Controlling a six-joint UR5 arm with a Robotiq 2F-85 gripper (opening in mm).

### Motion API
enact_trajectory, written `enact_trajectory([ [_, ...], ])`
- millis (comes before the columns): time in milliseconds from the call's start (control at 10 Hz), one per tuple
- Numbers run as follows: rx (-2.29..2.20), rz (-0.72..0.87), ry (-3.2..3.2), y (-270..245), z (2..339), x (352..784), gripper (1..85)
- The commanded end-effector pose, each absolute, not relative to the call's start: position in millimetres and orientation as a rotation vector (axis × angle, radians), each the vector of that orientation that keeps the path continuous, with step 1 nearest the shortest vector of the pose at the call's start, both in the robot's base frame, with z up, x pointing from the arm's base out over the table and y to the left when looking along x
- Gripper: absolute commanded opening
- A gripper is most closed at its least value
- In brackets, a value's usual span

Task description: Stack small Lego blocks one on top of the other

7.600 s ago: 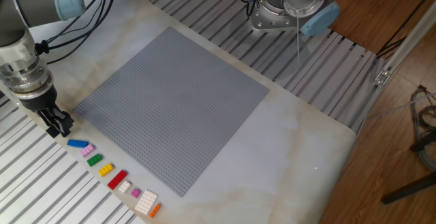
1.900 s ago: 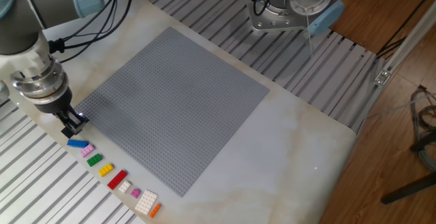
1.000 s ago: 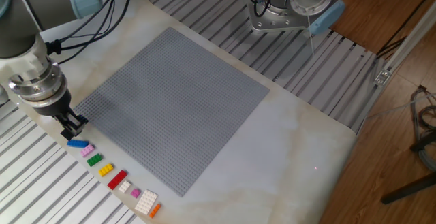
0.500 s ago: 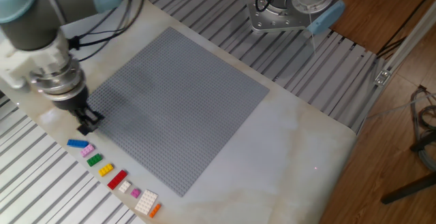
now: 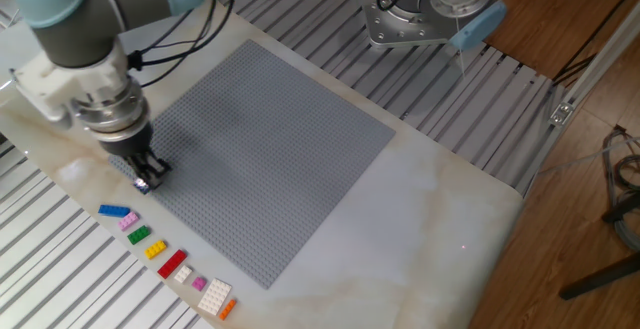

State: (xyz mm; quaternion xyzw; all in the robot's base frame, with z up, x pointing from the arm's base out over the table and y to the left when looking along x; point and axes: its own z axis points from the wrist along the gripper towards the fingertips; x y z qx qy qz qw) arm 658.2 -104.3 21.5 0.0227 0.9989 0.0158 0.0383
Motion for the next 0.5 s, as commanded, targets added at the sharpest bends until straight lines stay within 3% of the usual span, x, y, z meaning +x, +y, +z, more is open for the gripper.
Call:
enact_trajectory([
  [0,0.096,0.043,3.064,-101.6,13.4,645.1,1.0],
  [400,0.091,-0.013,3.058,-109.3,3.6,641.7,1.0],
])
